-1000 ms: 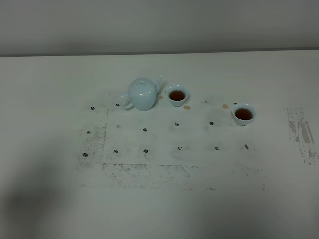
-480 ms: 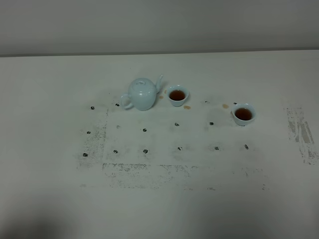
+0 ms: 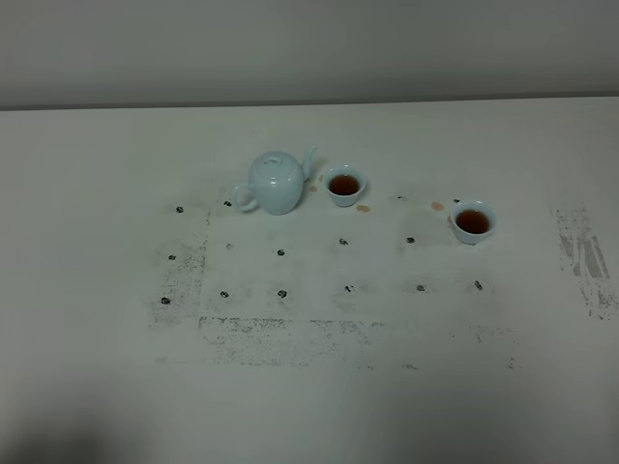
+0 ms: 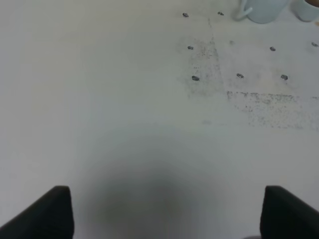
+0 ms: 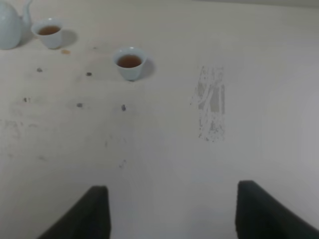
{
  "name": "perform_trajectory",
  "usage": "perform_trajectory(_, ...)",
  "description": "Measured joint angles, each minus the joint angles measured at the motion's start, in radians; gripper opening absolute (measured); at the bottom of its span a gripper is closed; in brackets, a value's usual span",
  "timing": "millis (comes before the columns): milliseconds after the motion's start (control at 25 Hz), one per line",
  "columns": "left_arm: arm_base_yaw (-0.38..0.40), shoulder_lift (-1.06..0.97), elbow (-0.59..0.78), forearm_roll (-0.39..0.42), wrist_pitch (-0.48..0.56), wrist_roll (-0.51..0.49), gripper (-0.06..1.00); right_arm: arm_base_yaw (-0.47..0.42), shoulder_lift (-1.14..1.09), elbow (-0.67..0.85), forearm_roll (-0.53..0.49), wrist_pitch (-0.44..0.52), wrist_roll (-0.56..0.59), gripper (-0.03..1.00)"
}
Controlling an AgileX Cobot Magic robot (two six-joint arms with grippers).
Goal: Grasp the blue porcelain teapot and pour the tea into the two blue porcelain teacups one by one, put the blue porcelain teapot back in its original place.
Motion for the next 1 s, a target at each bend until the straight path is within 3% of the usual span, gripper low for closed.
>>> perform_trajectory(1000,0.0,0.0,0.001,0.0,-0.001,0.0,0.07,0.0,0.0,0.0,0.0,0.0,-0.001,0.52)
